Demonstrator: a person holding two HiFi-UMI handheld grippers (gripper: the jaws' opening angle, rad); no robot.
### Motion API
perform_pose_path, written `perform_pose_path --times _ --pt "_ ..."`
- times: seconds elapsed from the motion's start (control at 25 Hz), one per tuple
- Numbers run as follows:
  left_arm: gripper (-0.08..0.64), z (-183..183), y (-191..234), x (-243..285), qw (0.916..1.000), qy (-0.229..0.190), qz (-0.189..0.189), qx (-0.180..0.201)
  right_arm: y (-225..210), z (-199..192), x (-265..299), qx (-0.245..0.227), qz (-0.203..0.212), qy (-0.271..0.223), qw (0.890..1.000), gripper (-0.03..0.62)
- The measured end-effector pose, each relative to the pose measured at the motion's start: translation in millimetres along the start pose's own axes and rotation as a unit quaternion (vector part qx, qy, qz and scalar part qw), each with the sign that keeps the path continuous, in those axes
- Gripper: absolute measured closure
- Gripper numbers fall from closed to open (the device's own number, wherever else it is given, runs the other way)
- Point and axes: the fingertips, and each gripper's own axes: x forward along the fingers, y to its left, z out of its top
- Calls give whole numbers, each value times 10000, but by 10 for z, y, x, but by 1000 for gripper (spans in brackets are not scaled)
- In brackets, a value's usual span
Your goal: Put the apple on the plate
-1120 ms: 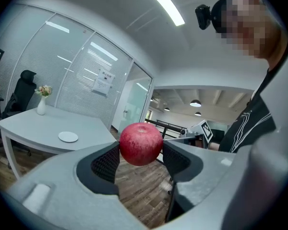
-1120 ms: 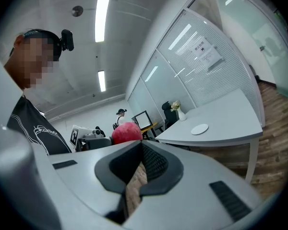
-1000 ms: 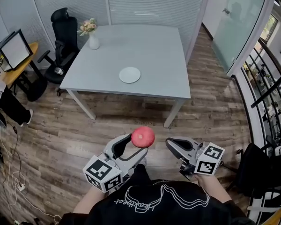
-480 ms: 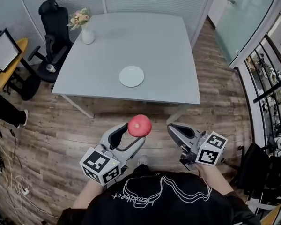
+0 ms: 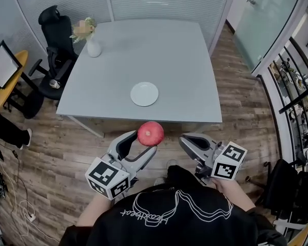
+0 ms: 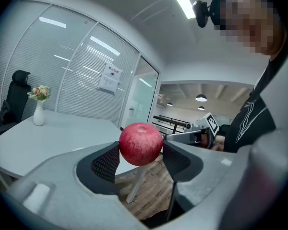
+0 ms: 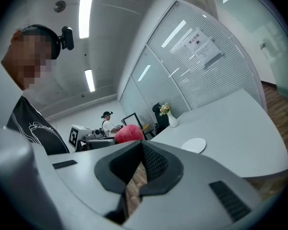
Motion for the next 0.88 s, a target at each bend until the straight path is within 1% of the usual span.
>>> perform_pose_path --times 0.16,0.36,0.48,0.88 --pt "273 62 113 165 9999 54 84 35 -211 80 69 192 106 -16 9998 583" --pt "273 89 337 335 9996 136 253 -25 -436 233 240 110 246 34 9996 583" --pt "273 109 502 478 9992 206 348 -57 -615 301 347 177 323 61 9993 583" --pt "273 156 1056 966 9972 344 646 -139 -1199 451 599 290 324 256 9987 583"
